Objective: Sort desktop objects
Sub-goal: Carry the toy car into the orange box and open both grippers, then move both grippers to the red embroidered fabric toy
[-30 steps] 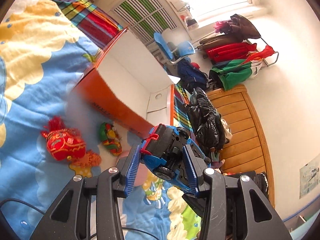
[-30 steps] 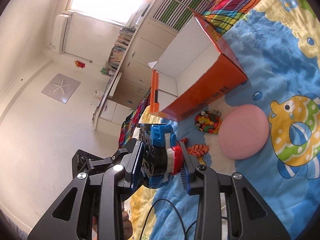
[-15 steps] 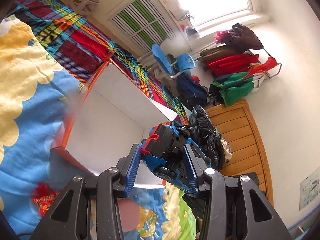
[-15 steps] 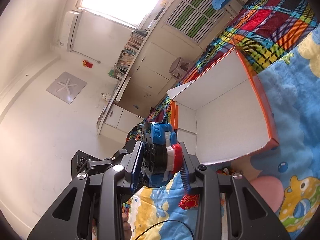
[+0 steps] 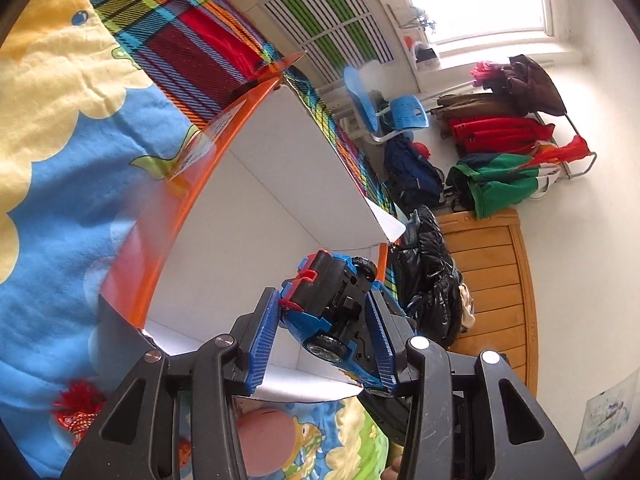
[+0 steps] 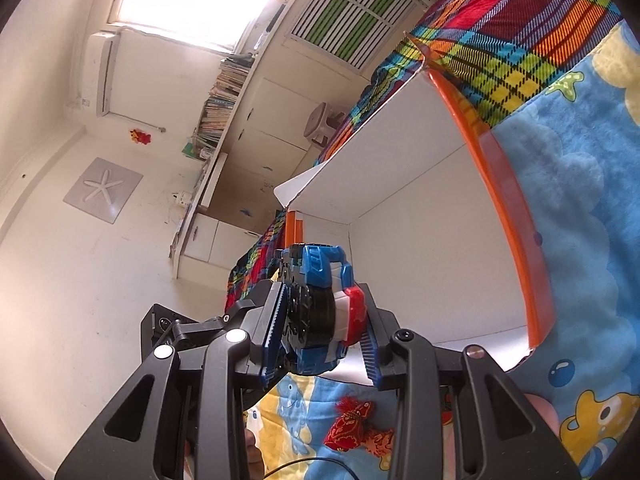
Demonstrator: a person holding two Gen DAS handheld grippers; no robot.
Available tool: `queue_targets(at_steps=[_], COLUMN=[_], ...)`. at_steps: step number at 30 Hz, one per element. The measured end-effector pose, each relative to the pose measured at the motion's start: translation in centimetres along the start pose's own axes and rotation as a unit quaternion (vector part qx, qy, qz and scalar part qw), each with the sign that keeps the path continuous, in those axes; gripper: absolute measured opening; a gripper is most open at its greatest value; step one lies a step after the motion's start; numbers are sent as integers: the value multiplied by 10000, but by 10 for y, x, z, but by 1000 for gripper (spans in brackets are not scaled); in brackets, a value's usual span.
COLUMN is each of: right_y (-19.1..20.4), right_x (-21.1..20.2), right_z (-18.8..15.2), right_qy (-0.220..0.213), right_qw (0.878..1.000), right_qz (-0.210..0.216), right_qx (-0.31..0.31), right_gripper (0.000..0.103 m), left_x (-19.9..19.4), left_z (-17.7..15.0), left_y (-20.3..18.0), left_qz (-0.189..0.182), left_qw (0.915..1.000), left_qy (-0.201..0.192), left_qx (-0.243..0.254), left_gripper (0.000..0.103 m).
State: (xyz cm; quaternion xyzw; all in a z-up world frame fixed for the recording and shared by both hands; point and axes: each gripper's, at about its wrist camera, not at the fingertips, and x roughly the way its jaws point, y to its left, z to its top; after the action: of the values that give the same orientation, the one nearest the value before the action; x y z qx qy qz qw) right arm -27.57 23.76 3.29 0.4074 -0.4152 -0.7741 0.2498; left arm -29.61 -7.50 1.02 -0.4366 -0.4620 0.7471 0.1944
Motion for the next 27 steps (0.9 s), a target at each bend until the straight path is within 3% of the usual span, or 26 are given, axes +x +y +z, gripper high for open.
queue_targets(at_steps=[4, 7, 9, 10, 11, 12, 16, 18, 21, 24, 27], right_y=[-8, -11, -7, -3, 1, 4, 12, 25, 64, 100, 109], right_x=[2, 2, 1, 1, -1, -4, -20, -33, -57, -72, -68], right_z=[0, 0, 0, 1, 2, 3, 13, 17, 14, -9, -45], right_qy=[143, 217, 265, 267, 256, 197, 81, 148, 260, 594, 1136], right_qw=[9998, 9996, 9990, 9983, 9969, 9958, 9959, 9938, 9788, 9465, 9073], right_qz=[-68, -195, -330, -448, -636, -758, -786, -875, -965, -1022, -1104], right_qx=[81, 33, -143, -261, -373, -473, -447, -673, -1787, -3002, -3896], right_gripper=[40, 45, 53, 66, 93, 100, 101, 101, 101, 101, 101], left_x=[5, 7, 5, 3, 0, -3, -22, -35, -56, -72, -79], left_z=[0, -1, -2, -1, 0, 1, 5, -2, -26, -53, -81], left_y=[0, -6, -12, -16, -20, -24, -51, -73, -101, -102, -81], left_qz=[-80, 148, 249, 261, 246, 235, 326, 593, 969, 1373, 1836], left_qw=[9998, 9990, 9979, 9973, 9970, 9969, 9927, 9810, 9488, 9151, 8800], left_qy=[194, 333, 366, 381, 378, 348, 394, 553, 822, 1117, 1413], left_qx=[28, 270, 480, 567, 624, 662, 1096, 1761, 2893, 3623, 4148], left_gripper=[49, 52, 57, 61, 62, 63, 63, 63, 63, 64, 63])
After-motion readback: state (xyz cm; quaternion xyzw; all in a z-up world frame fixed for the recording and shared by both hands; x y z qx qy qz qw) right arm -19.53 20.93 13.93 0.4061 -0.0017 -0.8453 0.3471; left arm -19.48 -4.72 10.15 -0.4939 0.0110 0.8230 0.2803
